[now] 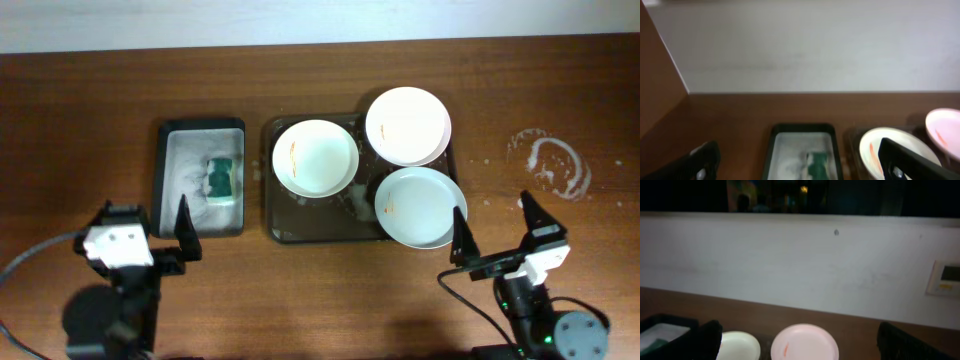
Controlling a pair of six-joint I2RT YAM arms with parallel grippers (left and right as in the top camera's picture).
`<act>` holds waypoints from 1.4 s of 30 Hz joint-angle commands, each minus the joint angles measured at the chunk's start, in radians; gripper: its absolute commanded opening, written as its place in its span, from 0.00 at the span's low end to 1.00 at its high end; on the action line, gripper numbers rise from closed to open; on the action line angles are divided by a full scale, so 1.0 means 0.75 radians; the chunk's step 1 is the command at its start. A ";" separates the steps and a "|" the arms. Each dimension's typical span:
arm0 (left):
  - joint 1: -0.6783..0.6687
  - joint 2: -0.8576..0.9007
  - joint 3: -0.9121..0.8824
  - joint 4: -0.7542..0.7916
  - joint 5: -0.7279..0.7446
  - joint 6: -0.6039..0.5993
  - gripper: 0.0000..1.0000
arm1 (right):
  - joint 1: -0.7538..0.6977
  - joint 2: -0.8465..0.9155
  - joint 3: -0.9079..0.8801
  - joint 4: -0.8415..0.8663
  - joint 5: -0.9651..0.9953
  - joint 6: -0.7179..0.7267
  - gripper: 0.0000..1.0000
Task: Clean dirty plates on tray and stack at the side
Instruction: 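Move left gripper over the sponge basin and right gripper to the plates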
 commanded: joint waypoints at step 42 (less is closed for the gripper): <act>0.009 1.327 0.912 -0.813 0.215 -0.151 0.91 | 0.246 2.332 1.588 -1.003 -0.183 0.485 0.58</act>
